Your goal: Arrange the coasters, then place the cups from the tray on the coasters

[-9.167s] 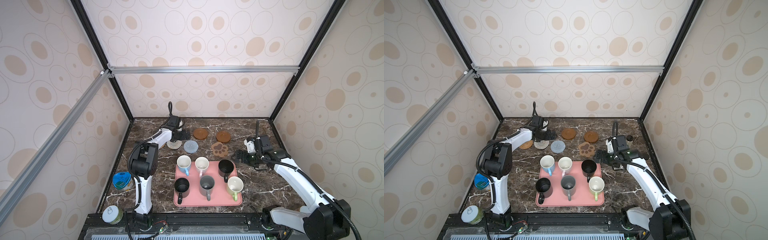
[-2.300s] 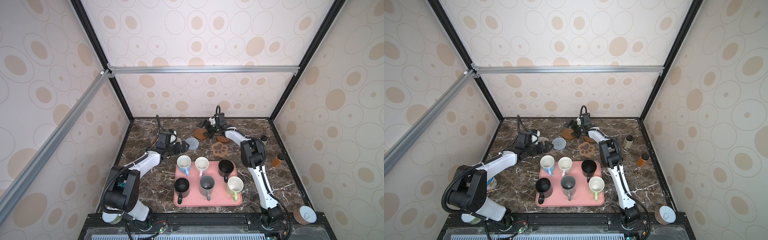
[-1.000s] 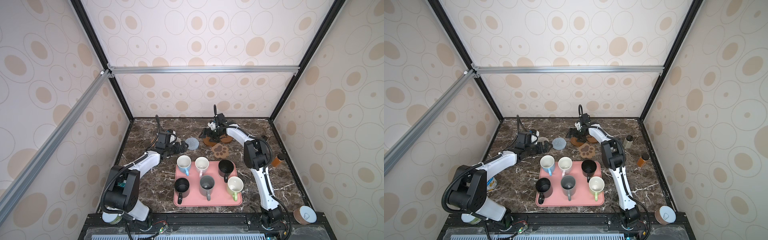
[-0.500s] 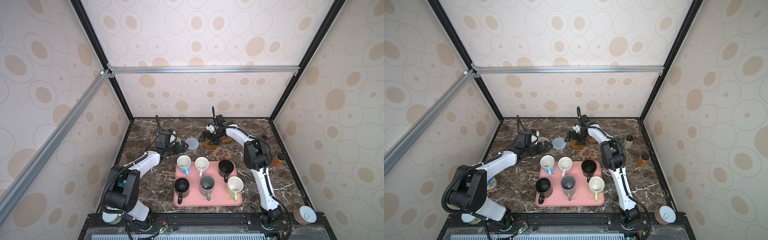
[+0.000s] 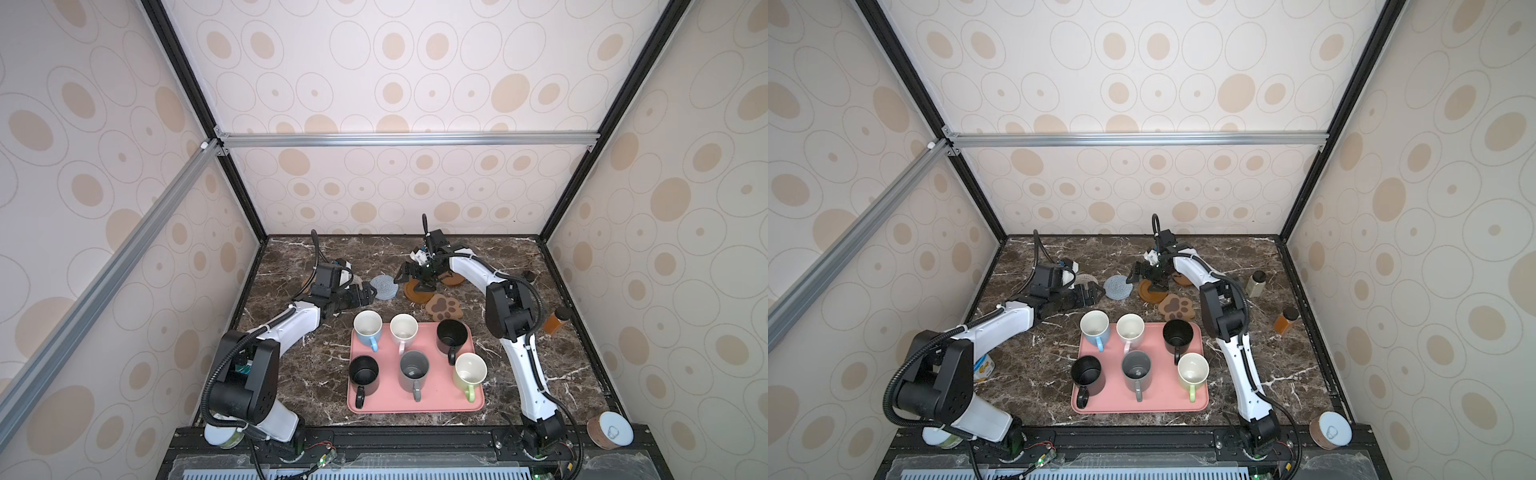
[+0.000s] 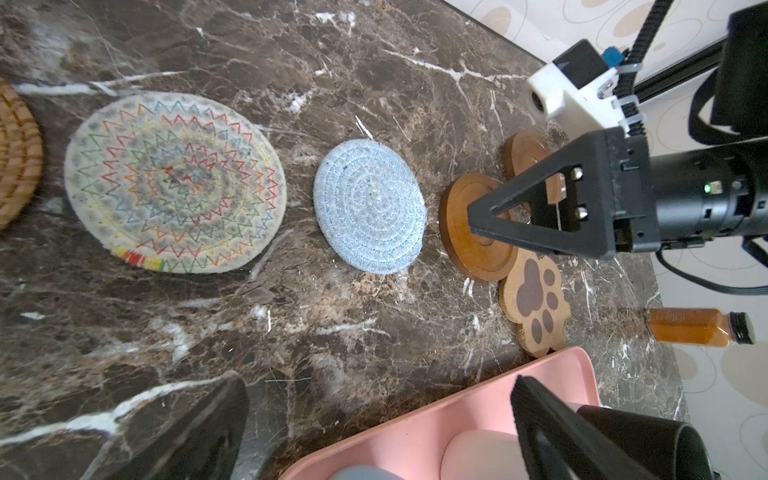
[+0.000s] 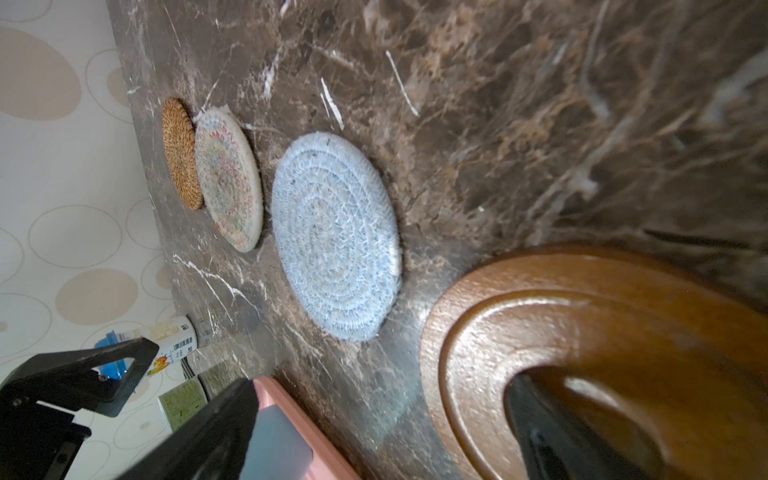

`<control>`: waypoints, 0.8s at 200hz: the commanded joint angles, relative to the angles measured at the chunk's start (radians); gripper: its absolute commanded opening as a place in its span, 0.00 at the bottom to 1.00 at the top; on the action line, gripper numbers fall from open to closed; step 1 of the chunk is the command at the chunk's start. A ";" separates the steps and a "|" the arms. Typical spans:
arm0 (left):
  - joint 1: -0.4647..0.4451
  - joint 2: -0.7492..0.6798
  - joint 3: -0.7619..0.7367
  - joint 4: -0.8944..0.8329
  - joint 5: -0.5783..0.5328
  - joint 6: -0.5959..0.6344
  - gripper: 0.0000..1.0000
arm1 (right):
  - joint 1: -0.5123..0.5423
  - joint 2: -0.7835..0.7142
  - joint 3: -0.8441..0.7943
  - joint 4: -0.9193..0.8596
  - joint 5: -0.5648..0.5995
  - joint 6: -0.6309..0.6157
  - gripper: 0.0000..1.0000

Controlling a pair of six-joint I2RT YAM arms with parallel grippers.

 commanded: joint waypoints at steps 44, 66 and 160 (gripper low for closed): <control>0.005 -0.006 0.047 -0.030 -0.020 0.017 1.00 | 0.003 0.061 -0.010 0.015 0.079 0.062 0.99; 0.005 -0.005 0.053 -0.034 -0.022 0.020 1.00 | 0.003 0.068 0.004 0.023 0.085 0.079 0.98; 0.005 -0.018 0.045 -0.043 -0.034 0.028 1.00 | 0.002 0.082 0.037 0.032 0.081 0.096 0.99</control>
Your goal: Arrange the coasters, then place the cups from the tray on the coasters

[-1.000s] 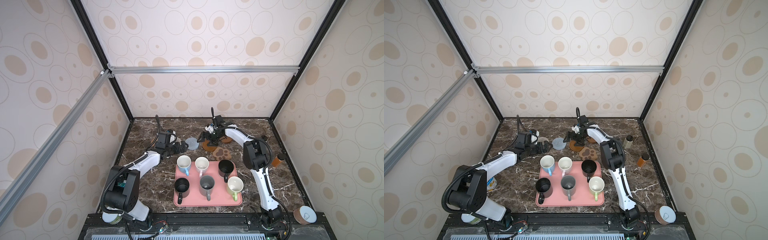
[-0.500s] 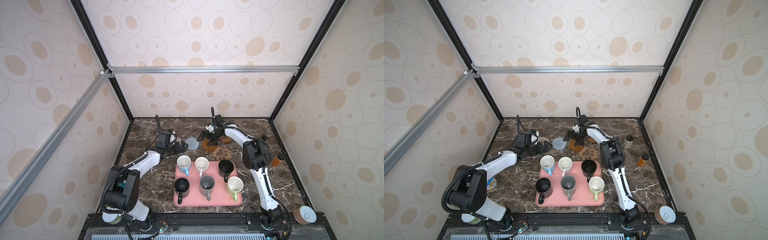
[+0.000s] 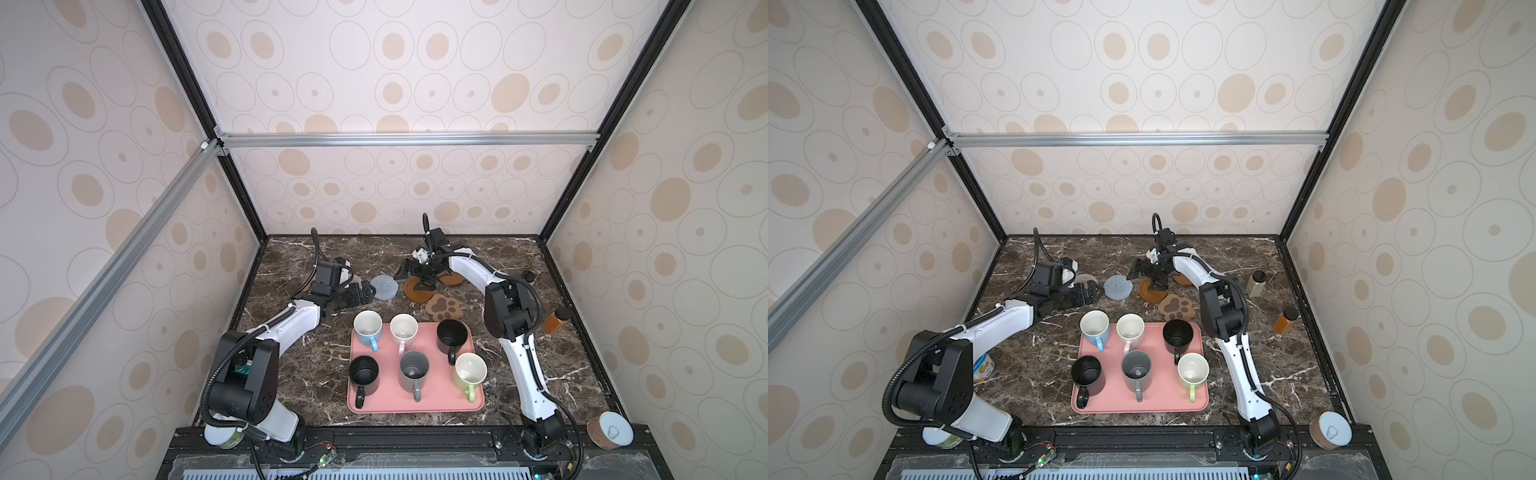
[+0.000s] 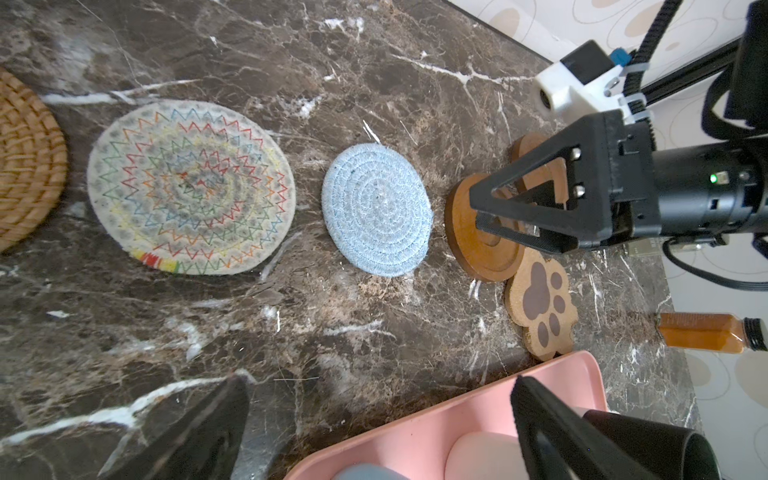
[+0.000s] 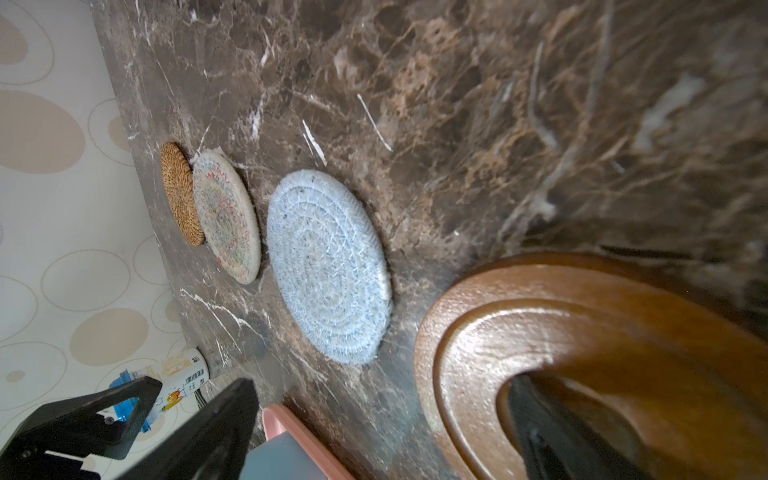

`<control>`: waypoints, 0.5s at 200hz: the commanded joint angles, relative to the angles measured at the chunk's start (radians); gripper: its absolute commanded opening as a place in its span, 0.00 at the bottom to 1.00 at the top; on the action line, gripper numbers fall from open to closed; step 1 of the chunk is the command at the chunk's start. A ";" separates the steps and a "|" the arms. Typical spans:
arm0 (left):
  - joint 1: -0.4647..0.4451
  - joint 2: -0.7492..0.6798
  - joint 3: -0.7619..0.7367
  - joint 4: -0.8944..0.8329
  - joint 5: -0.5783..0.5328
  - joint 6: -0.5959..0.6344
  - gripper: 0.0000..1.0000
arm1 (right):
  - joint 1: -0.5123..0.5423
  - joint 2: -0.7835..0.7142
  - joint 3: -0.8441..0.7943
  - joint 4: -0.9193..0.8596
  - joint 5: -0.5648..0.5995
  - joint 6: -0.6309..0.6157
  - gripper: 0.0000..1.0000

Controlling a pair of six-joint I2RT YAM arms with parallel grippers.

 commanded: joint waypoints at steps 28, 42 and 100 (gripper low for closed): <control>0.005 -0.020 0.022 -0.009 -0.016 0.014 1.00 | 0.002 0.061 0.000 0.028 0.041 0.001 0.99; 0.005 -0.022 0.021 -0.008 -0.017 0.013 1.00 | 0.001 0.063 0.001 0.035 0.034 0.007 0.98; 0.004 -0.029 0.017 -0.006 -0.014 0.009 1.00 | 0.002 0.061 -0.006 0.068 0.009 0.028 0.99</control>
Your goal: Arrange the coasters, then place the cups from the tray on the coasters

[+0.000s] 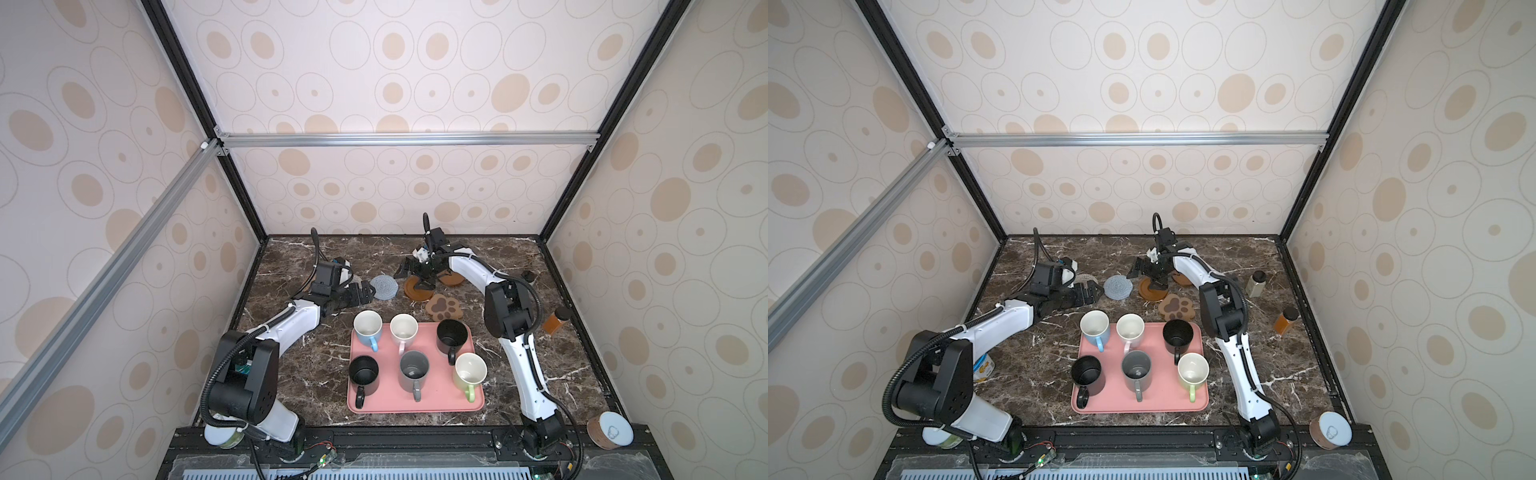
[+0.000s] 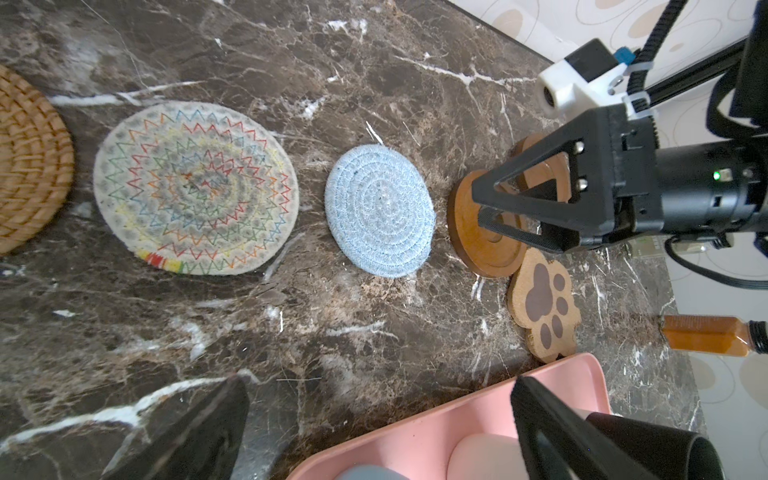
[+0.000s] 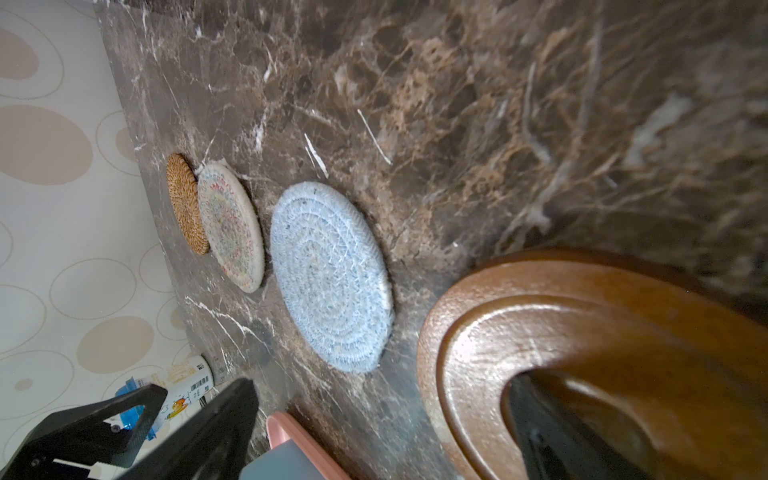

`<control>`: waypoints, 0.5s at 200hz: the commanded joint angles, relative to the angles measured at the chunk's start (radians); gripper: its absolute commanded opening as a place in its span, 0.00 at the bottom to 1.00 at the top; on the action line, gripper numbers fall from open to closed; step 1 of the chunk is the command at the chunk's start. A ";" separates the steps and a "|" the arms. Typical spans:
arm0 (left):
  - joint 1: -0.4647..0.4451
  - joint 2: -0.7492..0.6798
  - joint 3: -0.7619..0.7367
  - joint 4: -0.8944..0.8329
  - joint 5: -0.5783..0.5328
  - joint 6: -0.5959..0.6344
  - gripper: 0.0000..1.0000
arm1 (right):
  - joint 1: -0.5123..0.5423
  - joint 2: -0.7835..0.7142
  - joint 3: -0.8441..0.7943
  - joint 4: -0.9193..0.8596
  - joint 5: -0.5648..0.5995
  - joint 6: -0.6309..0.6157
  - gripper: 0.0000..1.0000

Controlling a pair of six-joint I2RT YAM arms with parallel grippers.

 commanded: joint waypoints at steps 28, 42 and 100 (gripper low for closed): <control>0.005 -0.035 0.015 -0.003 -0.008 0.009 1.00 | 0.003 0.048 -0.026 0.063 0.006 0.017 0.99; 0.006 -0.036 0.013 -0.007 -0.009 0.010 1.00 | 0.003 0.042 -0.032 0.066 0.001 0.019 0.99; 0.005 -0.039 0.013 -0.006 -0.010 0.010 1.00 | -0.003 -0.020 -0.045 0.027 -0.003 -0.011 0.99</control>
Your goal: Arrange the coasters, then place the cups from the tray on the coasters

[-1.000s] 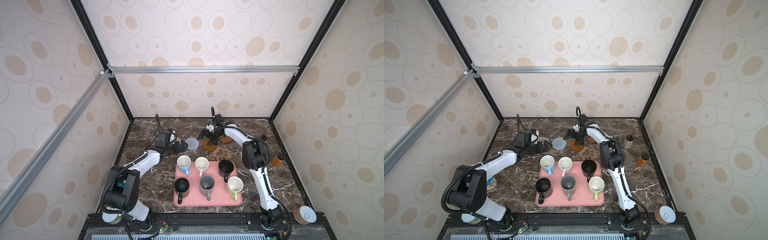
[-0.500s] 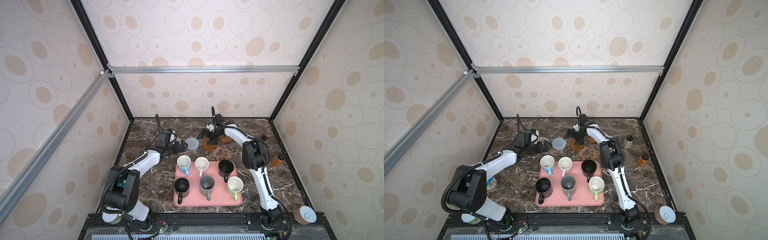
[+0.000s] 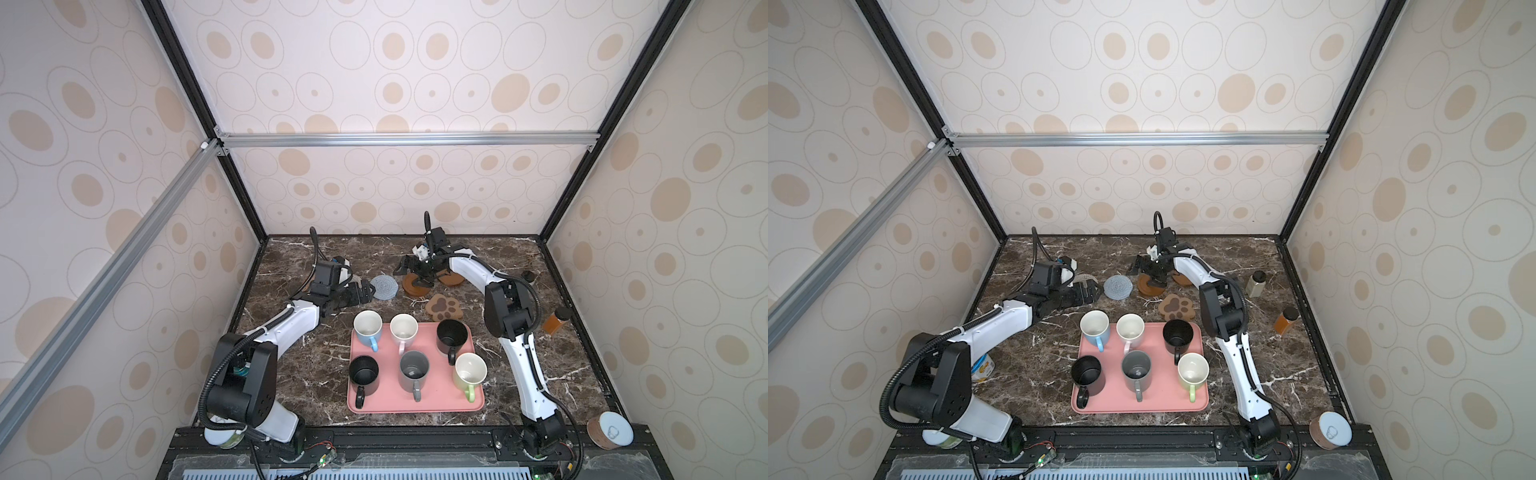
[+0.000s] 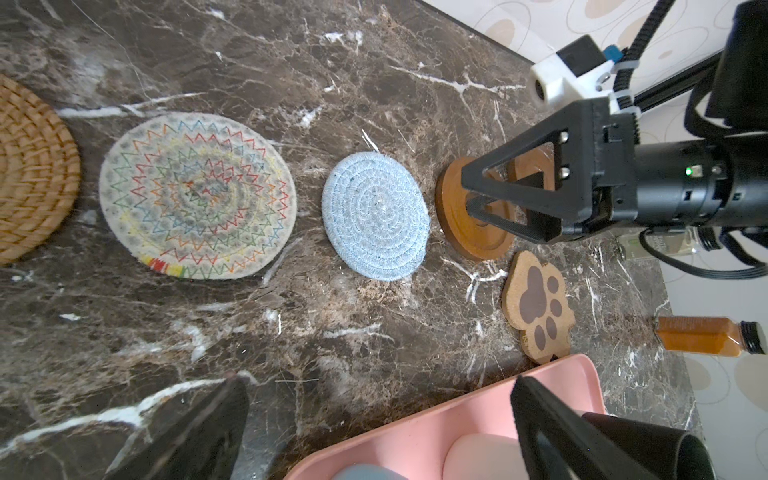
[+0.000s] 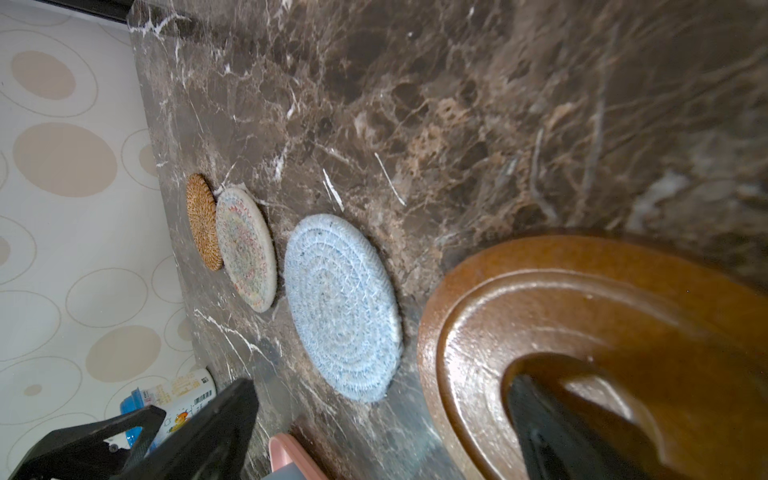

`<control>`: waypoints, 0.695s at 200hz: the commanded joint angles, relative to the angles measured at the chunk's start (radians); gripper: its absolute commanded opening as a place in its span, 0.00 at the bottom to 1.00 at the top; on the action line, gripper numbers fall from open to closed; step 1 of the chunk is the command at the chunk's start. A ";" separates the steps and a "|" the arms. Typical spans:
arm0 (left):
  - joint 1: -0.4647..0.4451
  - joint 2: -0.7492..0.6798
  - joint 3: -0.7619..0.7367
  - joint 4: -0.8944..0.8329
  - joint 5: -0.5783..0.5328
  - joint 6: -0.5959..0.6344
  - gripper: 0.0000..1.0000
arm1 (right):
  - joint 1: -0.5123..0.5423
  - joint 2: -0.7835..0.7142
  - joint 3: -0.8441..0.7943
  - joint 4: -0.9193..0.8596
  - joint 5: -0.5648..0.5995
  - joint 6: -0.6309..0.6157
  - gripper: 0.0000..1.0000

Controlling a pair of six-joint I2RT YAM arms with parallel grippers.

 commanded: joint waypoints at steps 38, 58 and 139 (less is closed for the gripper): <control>0.005 -0.020 0.012 -0.004 -0.006 0.010 1.00 | -0.018 -0.094 -0.062 -0.036 -0.014 -0.030 0.99; 0.005 -0.020 0.012 -0.004 -0.005 0.010 1.00 | -0.035 -0.128 -0.078 0.000 -0.033 -0.019 0.99; 0.004 -0.031 0.019 -0.014 -0.004 0.015 1.00 | -0.114 -0.059 -0.072 0.207 -0.045 0.100 0.99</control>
